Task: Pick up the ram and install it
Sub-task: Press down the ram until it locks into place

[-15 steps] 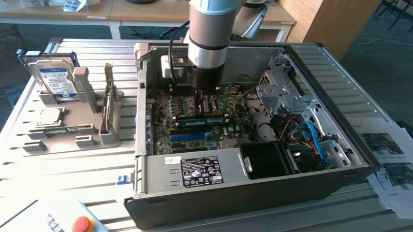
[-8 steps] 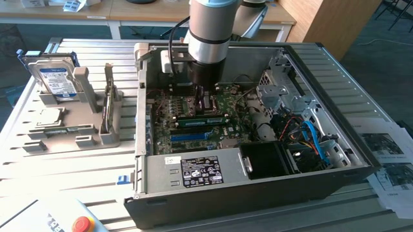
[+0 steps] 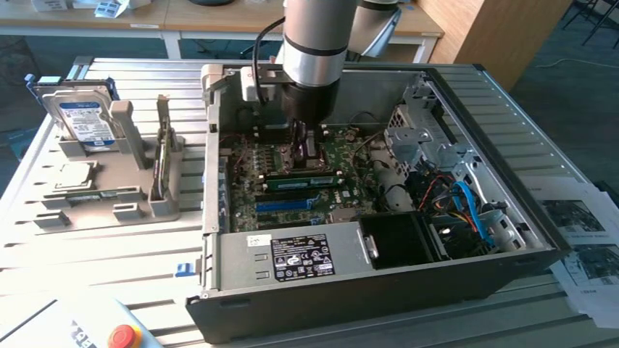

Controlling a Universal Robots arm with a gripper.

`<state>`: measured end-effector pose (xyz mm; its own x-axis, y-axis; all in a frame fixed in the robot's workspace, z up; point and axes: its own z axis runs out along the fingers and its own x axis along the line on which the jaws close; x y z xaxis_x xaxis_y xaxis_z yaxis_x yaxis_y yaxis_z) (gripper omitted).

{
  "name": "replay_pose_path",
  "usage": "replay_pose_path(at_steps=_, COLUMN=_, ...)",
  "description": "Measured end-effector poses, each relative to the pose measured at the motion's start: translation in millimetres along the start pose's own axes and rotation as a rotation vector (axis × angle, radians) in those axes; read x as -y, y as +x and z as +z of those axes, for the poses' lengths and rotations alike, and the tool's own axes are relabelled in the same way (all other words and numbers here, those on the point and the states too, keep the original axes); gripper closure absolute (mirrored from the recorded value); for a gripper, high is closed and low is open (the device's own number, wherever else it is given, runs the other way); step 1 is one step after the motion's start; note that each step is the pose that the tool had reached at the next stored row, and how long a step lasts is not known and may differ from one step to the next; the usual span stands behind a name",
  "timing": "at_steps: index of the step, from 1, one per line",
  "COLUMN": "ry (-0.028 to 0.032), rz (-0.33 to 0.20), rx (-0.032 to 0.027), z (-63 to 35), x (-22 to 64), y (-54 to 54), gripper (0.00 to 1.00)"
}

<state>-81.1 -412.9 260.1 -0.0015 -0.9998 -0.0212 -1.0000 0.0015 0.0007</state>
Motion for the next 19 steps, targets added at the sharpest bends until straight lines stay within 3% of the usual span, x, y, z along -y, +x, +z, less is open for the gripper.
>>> replay_pose_path(at_steps=10, ry=-0.0031, rz=0.000, rx=0.0001, z=-12.4, x=0.0, y=-0.3, gripper=0.90)
replay_pose_path(at_steps=16, ry=-0.0032, rz=0.000, rx=0.0000, z=-13.0, x=0.2, y=-0.2, gripper=0.90)
replay_pose_path(at_steps=19, ry=-0.0041, rz=0.000, rx=-0.0001, z=-13.1, x=4.3, y=0.2, gripper=0.90)
